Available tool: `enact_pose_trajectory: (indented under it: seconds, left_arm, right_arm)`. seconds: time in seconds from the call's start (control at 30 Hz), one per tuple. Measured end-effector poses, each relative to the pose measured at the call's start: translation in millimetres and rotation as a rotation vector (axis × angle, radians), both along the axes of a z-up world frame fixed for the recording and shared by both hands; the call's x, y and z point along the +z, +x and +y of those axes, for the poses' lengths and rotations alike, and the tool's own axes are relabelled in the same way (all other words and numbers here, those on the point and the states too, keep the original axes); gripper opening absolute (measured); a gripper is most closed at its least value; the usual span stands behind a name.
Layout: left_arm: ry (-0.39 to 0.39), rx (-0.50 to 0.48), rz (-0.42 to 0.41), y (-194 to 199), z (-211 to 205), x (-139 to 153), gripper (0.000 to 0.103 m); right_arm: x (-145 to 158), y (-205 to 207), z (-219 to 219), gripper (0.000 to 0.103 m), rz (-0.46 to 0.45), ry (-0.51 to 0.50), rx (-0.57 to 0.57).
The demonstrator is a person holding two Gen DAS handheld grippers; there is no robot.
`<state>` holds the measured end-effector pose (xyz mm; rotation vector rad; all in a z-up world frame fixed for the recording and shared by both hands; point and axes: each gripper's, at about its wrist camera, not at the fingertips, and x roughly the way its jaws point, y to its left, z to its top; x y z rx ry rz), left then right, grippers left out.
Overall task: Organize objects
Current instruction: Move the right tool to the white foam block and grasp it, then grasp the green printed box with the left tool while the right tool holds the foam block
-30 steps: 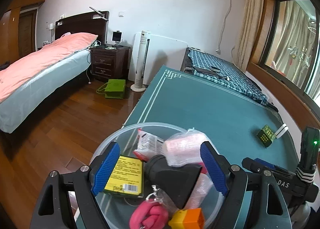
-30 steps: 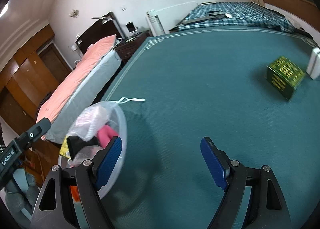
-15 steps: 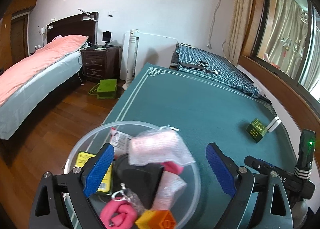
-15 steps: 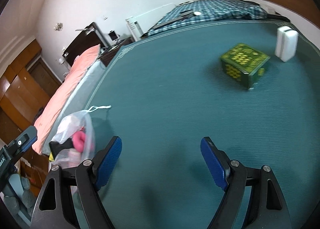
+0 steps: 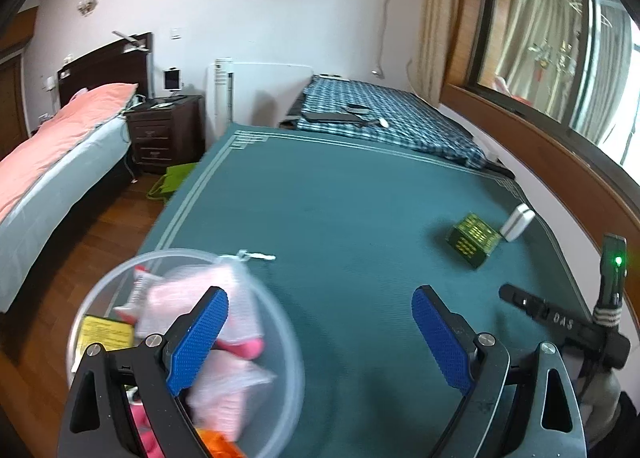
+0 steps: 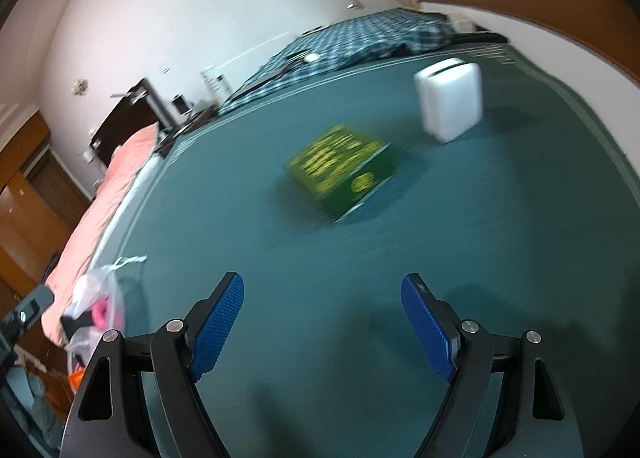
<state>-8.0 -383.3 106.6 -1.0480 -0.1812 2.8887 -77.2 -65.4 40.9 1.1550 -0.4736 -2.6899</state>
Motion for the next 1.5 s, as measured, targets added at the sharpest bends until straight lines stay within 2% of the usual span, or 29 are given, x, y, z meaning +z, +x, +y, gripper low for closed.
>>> enact_pose_trajectory:
  seconds: [0.33,0.5,0.73,1.03,1.2,1.23,1.27,1.3,1.5]
  left_arm:
    - [-0.022,-0.095,-0.043,-22,54,-16,0.096]
    - [-0.027,-0.142,-0.054,-34,77,-22,0.096]
    - [-0.032,-0.191,-0.059,-50,101,-31,0.096]
    - [-0.051,-0.219,-0.072,-72,120,-44,0.096]
    - [-0.054,-0.239,-0.079,-88,130,-49,0.096]
    - [-0.054,-0.245,-0.080,-91,132,-51,0.096]
    - [-0.055,-0.252,-0.080,-94,136,-52,0.096]
    - [-0.057,-0.258,-0.080,-97,139,-53,0.096]
    - [-0.061,-0.303,-0.072,-115,162,-59,0.096]
  right_arm:
    - [0,-31,60,0.082,0.030,0.038,-0.119]
    - [0,-51,76,0.082,0.038,0.039,-0.145]
    - [3,-81,85,0.082,0.061,0.058,-0.157]
    - [4,-113,81,0.082,0.107,0.132,-0.128]
    - [0,-125,80,0.082,0.119,0.141,-0.100]
    - [-3,-126,80,0.080,0.115,0.141,-0.098]
    - [-4,-126,81,0.071,0.109,0.135,-0.095]
    - [-5,-127,82,0.056,0.101,0.125,-0.091]
    - [-7,-122,85,0.052,0.105,0.102,-0.100]
